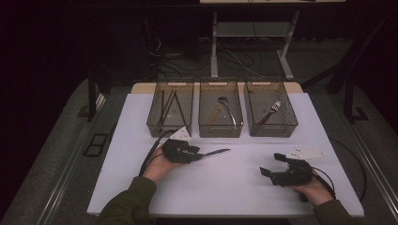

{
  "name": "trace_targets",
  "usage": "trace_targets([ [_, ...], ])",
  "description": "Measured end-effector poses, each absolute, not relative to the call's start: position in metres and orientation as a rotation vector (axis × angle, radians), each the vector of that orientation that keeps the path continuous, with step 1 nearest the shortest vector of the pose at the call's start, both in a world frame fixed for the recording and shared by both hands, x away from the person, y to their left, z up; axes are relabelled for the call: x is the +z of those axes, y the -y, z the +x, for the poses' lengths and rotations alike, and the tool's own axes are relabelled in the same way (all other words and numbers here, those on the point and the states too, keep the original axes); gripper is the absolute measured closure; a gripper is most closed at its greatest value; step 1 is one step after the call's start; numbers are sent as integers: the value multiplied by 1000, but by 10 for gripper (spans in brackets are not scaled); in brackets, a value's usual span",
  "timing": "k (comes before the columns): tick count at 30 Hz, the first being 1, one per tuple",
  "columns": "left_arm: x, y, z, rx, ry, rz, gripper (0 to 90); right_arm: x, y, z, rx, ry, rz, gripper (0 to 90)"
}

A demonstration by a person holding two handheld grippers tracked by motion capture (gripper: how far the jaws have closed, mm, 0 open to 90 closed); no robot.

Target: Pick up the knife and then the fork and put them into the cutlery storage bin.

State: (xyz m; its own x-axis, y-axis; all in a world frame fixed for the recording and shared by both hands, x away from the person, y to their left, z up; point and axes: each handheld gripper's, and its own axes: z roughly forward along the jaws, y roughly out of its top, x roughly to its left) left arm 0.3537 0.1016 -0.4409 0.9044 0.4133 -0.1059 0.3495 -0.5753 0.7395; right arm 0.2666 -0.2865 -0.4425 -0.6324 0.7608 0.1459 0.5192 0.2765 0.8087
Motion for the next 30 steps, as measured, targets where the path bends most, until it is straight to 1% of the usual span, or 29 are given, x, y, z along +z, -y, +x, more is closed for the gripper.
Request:
trace_targets([
  [5, -446, -100, 354, 109, -528, 2269, 679, -443, 286, 266, 1279, -2285, 1173, 166],
  [10, -451, -100, 354, 91, -511, 2287, 704, -443, 286, 266, 1272, -2292, 1162, 166],
  [14, -452, -102, 355, 81, -509, 2275, 729, -443, 286, 266, 1273, -2291, 1162, 166],
  [21, -452, -100, 353, 108, -508, 2284, 762, -443, 286, 267, 1272, -2294, 1158, 166],
  [30, -450, -97, 350, 130, -543, 2291, 769, -443, 285, 269, 1293, -2301, 1160, 165],
])
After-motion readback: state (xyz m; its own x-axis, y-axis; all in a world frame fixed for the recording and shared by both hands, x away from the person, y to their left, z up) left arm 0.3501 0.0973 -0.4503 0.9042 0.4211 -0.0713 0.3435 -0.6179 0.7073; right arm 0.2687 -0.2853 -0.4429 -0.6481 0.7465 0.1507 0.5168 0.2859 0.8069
